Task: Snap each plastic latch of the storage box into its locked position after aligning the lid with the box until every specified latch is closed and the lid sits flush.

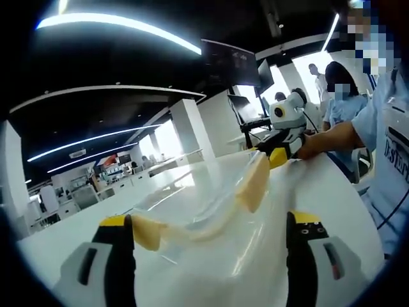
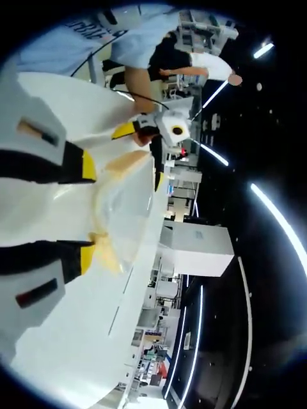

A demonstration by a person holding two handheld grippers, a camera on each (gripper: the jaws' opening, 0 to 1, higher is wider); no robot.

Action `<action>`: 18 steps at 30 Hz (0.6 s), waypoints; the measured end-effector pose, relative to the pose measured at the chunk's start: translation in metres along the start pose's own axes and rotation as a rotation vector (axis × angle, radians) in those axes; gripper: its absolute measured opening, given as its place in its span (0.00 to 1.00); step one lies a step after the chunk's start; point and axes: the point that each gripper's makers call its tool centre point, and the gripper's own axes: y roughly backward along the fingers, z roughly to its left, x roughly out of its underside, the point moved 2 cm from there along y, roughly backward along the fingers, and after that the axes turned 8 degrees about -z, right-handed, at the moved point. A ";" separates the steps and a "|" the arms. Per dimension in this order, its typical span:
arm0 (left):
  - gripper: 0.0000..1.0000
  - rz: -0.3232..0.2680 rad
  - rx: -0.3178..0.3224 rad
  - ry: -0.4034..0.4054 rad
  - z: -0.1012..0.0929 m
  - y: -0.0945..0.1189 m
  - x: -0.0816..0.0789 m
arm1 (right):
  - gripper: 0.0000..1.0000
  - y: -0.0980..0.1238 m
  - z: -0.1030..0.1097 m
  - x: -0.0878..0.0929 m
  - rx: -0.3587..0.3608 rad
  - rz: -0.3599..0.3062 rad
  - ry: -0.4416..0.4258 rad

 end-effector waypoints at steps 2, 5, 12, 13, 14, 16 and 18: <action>1.00 0.002 0.000 -0.004 0.000 0.000 0.000 | 0.32 0.000 0.000 0.000 -0.002 -0.001 -0.002; 1.00 0.006 0.000 -0.013 -0.001 0.000 0.001 | 0.33 0.000 0.000 0.001 -0.003 0.000 0.002; 1.00 0.009 0.002 -0.017 0.000 0.000 0.001 | 0.37 -0.004 0.005 0.007 0.006 0.043 0.090; 1.00 0.009 0.002 -0.017 0.000 0.000 0.001 | 0.37 -0.003 0.003 0.007 0.006 0.044 0.088; 1.00 0.009 0.002 -0.017 0.000 0.000 0.001 | 0.37 -0.003 0.003 0.007 0.005 0.044 0.085; 1.00 0.010 0.002 -0.019 0.000 0.000 0.001 | 0.38 -0.003 0.002 0.007 0.003 0.043 0.084; 1.00 0.010 0.002 -0.020 -0.001 -0.001 0.001 | 0.39 -0.004 0.002 0.008 0.002 0.044 0.089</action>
